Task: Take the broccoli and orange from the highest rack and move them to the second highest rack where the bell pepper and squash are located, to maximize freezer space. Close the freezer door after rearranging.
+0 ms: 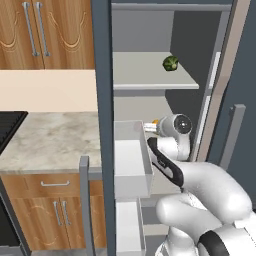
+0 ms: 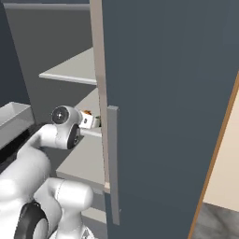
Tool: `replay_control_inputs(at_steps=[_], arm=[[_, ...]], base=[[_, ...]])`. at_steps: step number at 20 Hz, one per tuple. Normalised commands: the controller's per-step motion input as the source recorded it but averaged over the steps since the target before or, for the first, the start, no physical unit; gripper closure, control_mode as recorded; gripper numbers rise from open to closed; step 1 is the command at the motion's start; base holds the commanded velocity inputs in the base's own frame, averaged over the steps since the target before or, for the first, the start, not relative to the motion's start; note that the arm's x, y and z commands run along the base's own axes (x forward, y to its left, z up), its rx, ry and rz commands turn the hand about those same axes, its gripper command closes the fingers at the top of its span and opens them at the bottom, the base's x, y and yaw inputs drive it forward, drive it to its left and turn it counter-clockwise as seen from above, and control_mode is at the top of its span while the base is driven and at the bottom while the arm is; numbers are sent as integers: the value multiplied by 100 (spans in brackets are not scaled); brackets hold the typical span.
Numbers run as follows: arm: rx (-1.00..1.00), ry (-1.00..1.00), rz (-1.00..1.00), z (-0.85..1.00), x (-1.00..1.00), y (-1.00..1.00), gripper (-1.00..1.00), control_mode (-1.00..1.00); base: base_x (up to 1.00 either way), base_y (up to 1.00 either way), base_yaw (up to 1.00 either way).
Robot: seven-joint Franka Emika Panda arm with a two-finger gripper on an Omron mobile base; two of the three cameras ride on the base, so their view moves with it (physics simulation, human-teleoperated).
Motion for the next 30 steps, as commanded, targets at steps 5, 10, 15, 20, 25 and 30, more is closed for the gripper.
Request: replay_control_inputs(at_steps=[5, 10, 15, 20, 25, 30], arm=[[2, 1, 0, -10, 64, 0, 100, -100], [0, 13, 0, -26, 71, 0, 100, -100], [0, 11, 0, -23, 69, 0, 100, -100], [0, 2, 0, -46, 49, 0, -100, -100], [0, 1, 0, -51, 9, 0, -100, -100], [0, -12, 1, -17, -24, 0, -100, -100]], base=[[0, 0, 0], [0, 0, 0], [0, 0, 0], [0, 0, 0], [0, 0, 0], [0, 0, 0]])
